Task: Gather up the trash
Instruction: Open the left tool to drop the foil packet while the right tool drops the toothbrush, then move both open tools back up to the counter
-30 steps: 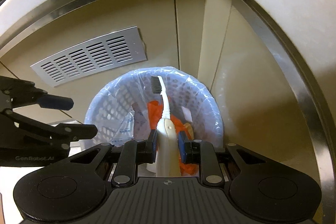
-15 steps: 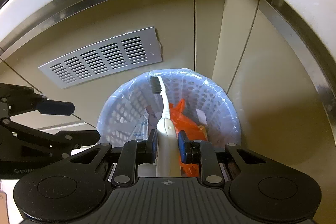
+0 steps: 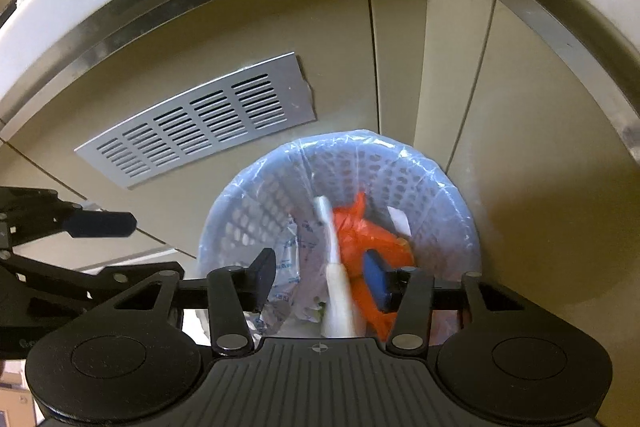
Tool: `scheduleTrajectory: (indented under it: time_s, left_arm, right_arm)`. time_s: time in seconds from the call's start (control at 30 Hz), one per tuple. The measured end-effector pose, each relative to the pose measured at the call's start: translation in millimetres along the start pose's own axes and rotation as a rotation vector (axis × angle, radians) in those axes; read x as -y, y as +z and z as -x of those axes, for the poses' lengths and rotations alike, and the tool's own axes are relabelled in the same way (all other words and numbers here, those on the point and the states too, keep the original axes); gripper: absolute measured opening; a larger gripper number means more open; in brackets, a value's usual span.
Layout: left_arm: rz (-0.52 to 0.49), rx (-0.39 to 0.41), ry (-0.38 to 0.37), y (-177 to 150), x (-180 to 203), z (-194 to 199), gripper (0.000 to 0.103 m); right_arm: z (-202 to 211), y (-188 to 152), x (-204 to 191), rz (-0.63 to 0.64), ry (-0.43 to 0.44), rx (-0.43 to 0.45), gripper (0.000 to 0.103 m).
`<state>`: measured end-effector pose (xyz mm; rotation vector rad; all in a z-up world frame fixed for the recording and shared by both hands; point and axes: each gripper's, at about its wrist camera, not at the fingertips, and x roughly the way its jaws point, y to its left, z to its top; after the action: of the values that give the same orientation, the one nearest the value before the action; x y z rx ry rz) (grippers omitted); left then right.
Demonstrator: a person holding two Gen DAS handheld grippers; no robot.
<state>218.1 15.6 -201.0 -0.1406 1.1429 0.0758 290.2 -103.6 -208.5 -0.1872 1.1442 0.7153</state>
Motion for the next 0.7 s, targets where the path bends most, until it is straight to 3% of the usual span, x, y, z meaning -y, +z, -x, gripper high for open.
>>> scheduleTrajectory:
  time_s: [0.37, 0.7]
  left_arm:
    - [0.007, 0.028, -0.004, -4.2, 0.3, 11.6, 0.054]
    - [0.007, 0.08, -0.007, -0.7, 6.7, 39.9, 0.054]
  right_arm:
    - [7.8, -3.4, -2.6, 0.015, -0.022, -0.014, 0.049]
    - [37.4, -1.7, -8.7, 0.045, -0.044, 0.03, 0.049]
